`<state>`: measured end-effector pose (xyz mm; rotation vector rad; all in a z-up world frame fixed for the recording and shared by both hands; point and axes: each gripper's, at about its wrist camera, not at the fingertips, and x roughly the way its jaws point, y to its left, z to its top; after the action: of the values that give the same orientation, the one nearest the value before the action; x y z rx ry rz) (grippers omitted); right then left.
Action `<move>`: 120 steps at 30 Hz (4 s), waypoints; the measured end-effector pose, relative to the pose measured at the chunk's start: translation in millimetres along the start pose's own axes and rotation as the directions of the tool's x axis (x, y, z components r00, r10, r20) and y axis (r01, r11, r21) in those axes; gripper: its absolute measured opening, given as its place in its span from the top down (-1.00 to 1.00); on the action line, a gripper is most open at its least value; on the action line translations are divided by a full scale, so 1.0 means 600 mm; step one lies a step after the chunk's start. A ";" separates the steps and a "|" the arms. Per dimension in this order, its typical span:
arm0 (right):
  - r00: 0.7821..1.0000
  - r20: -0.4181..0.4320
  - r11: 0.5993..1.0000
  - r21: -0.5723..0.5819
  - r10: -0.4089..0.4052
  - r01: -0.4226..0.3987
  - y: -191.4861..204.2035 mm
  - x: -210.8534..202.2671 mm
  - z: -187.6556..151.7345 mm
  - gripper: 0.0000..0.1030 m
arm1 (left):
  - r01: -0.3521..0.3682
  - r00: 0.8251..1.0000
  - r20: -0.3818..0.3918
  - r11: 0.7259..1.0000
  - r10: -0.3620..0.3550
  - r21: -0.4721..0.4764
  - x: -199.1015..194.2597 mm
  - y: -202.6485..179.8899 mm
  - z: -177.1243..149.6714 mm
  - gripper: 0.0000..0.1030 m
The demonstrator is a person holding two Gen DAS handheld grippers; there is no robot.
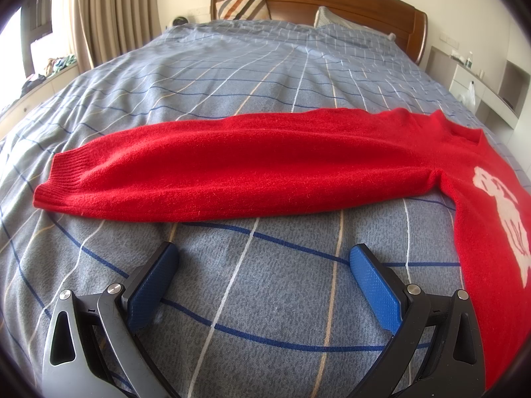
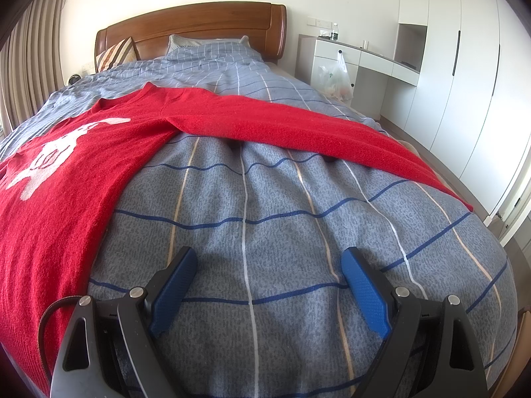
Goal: Fold small clothes
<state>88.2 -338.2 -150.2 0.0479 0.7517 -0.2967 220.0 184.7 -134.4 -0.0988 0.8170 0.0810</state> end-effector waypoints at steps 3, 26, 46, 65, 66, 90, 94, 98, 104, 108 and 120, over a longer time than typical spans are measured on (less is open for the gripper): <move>1.000 0.000 1.000 0.000 0.000 0.000 0.000 0.000 0.000 -0.72 | 0.000 1.000 0.000 1.000 0.000 0.000 0.000 0.000 0.000 -0.99; 1.000 0.000 1.000 0.000 -0.001 0.001 0.001 0.000 0.000 -0.72 | 0.000 1.000 0.000 1.000 0.000 0.000 0.000 0.000 0.000 -0.99; 1.000 0.000 1.000 0.001 -0.003 0.003 0.001 0.000 -0.001 -0.72 | 0.000 1.000 0.000 1.000 0.000 0.000 0.000 0.000 0.000 -0.99; 1.000 0.001 1.000 0.003 -0.002 0.002 0.001 0.000 -0.001 -0.72 | 0.000 1.000 0.000 1.000 0.000 0.000 0.000 0.000 0.000 -0.99; 1.000 0.001 1.000 0.003 -0.001 0.001 0.000 -0.001 -0.001 -0.72 | 0.000 1.000 0.000 1.000 0.000 0.000 0.000 0.000 0.000 -0.99; 0.899 0.188 0.088 0.967 0.396 -0.241 -0.455 0.092 -0.003 -0.47 | 0.000 1.000 0.000 1.000 0.000 0.000 0.001 0.000 -0.001 -0.99; 0.880 0.238 0.081 0.952 0.410 -0.296 -0.470 0.123 0.009 -0.36 | 0.000 1.000 0.000 1.000 0.000 -0.001 0.001 0.000 0.000 -0.99; 0.850 0.239 0.126 0.935 0.470 -0.332 -0.459 0.150 0.022 0.17 | -0.001 1.000 0.000 1.000 0.001 0.000 0.001 0.000 -0.001 -0.99; 0.906 0.135 0.420 0.852 0.401 -0.313 -0.423 0.117 0.116 0.89 | 0.001 1.000 -0.002 1.000 -0.001 0.000 0.002 0.002 -0.001 -0.99; 0.904 0.169 0.652 0.642 0.392 -0.403 -0.308 0.056 0.289 0.89 | 0.004 1.000 0.000 1.000 -0.004 -0.003 0.002 0.002 0.000 -0.99; 0.609 -0.151 0.627 0.164 0.779 -0.761 0.322 0.095 0.375 0.28 | 0.019 1.000 0.013 1.000 -0.019 -0.015 -0.002 0.004 -0.008 -0.99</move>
<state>331.7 -201.1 -36.7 0.4880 0.8588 0.5335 215.5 186.7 -136.9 -0.1199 0.8025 0.0693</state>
